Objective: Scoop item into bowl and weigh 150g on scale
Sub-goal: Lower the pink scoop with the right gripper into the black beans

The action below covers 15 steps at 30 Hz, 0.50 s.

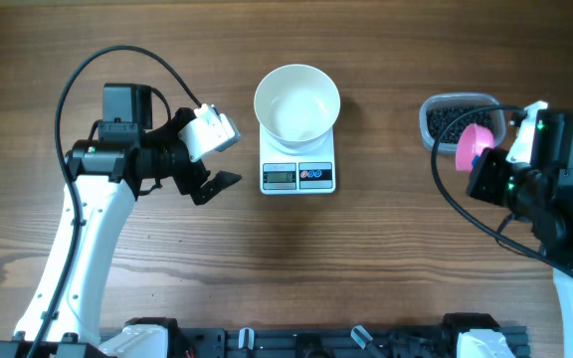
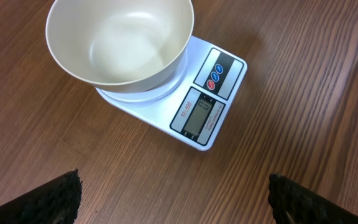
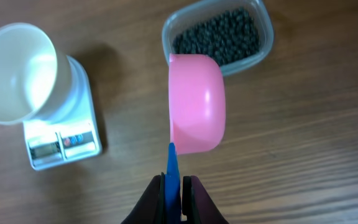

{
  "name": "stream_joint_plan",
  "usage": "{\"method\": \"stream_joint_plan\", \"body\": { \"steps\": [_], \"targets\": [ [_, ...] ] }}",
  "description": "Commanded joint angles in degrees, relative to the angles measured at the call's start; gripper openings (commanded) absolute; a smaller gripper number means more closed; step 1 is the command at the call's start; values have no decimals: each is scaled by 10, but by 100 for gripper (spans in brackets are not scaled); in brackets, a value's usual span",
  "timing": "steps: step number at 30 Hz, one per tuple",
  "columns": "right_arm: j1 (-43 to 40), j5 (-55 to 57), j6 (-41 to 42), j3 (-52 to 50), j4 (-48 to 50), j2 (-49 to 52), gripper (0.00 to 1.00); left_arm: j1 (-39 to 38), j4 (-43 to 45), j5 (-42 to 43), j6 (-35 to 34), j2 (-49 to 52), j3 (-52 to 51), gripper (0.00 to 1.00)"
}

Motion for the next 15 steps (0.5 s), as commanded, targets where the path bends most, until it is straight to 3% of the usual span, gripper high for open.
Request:
{"method": "stream_joint_plan", "body": {
  "steps": [1,8,15],
  "targets": [
    [-2,14,-17,9,-8,3,4,3,1,2,12,4,-1,100],
    [-2,-78,9,10,35,18,4,3,1,2,12,4,-1,100],
    [-2,-87,-4,143,10,198,4,3,1,2,12,4,-1,100]
  ]
}}
